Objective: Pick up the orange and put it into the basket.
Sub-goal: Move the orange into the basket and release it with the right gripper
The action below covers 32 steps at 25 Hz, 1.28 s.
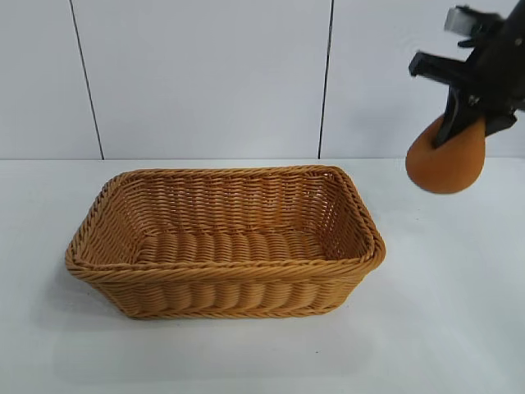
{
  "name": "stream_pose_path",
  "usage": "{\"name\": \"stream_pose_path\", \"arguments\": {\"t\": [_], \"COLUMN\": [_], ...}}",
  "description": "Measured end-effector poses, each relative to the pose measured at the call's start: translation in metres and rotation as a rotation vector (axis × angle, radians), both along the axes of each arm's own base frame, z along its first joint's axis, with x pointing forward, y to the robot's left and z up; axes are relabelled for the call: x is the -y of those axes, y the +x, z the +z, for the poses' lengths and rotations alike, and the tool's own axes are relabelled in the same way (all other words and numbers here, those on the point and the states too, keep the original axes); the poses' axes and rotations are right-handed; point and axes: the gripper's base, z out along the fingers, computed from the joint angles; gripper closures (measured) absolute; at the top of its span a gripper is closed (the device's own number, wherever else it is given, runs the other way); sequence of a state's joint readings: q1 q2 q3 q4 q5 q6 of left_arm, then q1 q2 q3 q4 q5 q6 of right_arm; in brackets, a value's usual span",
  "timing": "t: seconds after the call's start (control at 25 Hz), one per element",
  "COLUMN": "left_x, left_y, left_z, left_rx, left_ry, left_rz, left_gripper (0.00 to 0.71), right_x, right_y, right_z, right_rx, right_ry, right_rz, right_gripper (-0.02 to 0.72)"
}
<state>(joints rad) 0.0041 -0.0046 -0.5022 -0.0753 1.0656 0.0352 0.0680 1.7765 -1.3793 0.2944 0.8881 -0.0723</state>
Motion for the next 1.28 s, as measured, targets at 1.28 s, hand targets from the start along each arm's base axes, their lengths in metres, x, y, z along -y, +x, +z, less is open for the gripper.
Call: {"name": "stream_pose_path", "arguments": {"t": [1.28], "left_x": [0.0], "left_y": [0.0], "left_z": [0.0], "left_rx": [0.0], "left_ry": [0.001], "left_rz": [0.001], "left_gripper": [0.095], "right_x": [-0.219], "right_y": [-0.026], "right_z": [-0.107], "right_rx": [0.086], "right_ry": [0.086], "right_rz": [0.319], "right_gripper": [0.656]}}
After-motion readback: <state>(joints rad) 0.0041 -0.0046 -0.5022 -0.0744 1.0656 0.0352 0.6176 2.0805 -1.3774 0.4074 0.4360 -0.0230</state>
